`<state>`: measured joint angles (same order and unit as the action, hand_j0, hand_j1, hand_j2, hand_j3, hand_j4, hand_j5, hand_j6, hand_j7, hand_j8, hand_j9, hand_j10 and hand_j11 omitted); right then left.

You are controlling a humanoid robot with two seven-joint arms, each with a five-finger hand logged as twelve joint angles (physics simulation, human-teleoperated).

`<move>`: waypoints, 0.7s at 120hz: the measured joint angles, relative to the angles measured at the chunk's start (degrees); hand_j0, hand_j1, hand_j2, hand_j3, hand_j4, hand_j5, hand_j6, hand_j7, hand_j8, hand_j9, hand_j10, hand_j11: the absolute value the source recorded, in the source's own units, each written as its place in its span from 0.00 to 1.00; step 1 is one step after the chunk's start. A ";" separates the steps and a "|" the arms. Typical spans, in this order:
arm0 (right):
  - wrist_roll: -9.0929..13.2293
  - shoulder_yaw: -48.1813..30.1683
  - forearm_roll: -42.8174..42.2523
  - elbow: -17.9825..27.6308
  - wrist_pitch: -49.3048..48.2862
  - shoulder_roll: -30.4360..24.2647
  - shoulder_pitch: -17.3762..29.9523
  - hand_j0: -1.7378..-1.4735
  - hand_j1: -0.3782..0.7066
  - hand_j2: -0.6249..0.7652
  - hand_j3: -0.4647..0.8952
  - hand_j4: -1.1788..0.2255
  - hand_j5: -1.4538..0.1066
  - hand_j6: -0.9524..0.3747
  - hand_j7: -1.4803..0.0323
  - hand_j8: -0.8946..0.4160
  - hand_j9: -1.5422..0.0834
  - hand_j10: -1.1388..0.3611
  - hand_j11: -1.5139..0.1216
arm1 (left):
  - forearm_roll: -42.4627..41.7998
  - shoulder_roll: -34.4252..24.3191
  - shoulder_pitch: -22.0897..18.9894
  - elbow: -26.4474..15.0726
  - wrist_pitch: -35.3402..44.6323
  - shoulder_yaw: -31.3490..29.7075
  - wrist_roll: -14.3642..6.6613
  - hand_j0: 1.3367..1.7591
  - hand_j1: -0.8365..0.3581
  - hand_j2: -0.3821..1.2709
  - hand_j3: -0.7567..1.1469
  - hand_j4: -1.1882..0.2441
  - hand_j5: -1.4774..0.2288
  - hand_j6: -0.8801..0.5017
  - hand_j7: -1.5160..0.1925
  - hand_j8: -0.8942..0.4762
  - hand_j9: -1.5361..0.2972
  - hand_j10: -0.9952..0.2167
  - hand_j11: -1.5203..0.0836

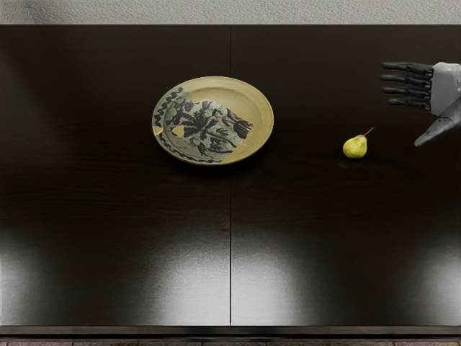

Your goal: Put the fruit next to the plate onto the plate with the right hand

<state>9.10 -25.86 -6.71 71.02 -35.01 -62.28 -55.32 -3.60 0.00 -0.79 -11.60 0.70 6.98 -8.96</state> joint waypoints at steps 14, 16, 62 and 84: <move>0.11 -0.28 -3.64 1.17 -0.01 1.87 -0.56 0.30 0.05 0.45 0.34 0.82 0.91 0.70 0.96 0.67 0.93 0.74 0.91 | 0.00 0.00 0.00 0.00 0.00 0.00 0.00 0.76 0.99 0.23 0.40 0.83 0.87 0.64 0.89 0.65 0.84 0.82 0.95; 0.55 -0.30 -4.24 1.22 -0.01 2.16 -0.86 0.30 0.05 0.45 0.34 0.82 0.91 0.70 0.96 0.67 0.93 0.74 0.91 | 0.00 0.00 0.00 0.00 0.00 0.00 0.00 0.76 0.99 0.23 0.40 0.83 0.87 0.64 0.89 0.65 0.84 0.82 0.95; 8.06 -2.03 -50.73 2.10 19.50 15.59 -3.80 0.30 0.05 0.45 0.34 0.82 0.92 0.70 0.96 0.66 0.93 0.74 0.91 | 0.00 0.00 0.00 0.00 0.00 0.00 0.00 0.76 0.99 0.23 0.40 0.83 0.87 0.64 0.89 0.65 0.84 0.82 0.95; 8.31 5.29 -58.92 1.38 28.72 18.62 -3.73 0.30 0.07 0.45 0.34 0.81 0.90 0.68 0.94 0.65 0.92 0.73 0.89 | 0.00 0.00 0.00 0.00 0.00 0.00 0.00 0.76 0.99 0.23 0.40 0.83 0.87 0.64 0.89 0.65 0.84 0.82 0.95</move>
<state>17.40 -20.58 -65.62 72.40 -6.29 -43.65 -59.05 -3.60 0.00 -0.79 -11.60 0.70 6.98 -8.96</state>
